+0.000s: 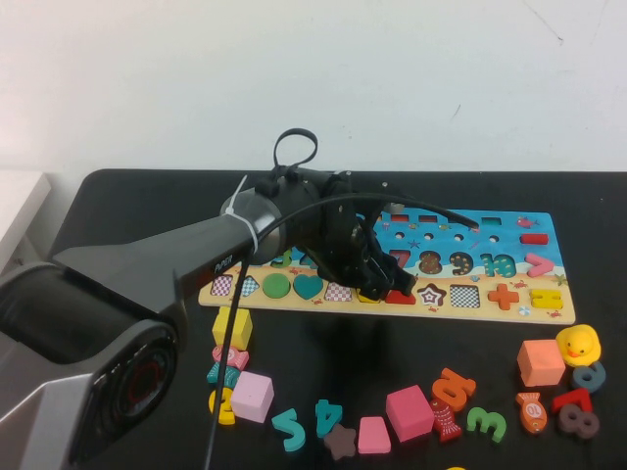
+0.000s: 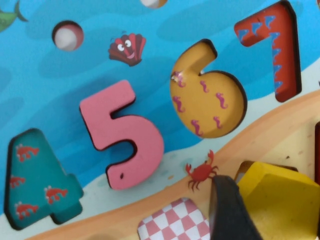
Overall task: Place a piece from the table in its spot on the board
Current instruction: Place the "five-pointed star" into the hole of the five-pointed star
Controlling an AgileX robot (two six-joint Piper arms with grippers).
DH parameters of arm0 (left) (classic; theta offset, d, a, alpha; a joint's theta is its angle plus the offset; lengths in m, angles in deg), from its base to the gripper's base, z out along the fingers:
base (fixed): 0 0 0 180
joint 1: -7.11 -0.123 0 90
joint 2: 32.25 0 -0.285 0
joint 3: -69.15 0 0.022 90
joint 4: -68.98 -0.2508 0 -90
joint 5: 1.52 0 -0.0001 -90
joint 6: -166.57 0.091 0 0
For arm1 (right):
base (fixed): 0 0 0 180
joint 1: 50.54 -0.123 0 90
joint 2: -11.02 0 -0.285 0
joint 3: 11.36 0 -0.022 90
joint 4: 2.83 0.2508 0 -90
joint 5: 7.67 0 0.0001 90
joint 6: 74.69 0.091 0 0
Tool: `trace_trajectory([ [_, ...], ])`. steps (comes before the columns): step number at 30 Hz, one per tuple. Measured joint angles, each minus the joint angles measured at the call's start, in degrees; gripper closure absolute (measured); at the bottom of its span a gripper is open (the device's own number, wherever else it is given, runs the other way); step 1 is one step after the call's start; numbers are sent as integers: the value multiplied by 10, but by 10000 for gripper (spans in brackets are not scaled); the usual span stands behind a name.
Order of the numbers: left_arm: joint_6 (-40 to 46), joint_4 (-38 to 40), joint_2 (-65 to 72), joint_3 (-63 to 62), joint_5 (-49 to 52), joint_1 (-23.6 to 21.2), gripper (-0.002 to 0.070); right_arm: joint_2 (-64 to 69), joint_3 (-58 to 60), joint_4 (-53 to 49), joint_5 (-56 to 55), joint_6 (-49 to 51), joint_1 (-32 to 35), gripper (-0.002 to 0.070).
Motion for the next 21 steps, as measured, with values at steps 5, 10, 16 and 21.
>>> trace_trajectory([
  [5, -2, 0, 0, 0, 1, 0, 367, 0, 0, 0, 0, 0, 0, 657],
  [10, -5, 0, 0, 0, 1, 0, 367, 0, 0, 0, 0, 0, 0, 658],
  [16, -15, 0, 0, 0, 3, 0, 367, 0, 0, 0, 0, 0, 0, 658],
  [21, -15, -2, 0, -1, 4, 0, 359, 0, 0, 0, 0, 0, 0, 657],
])
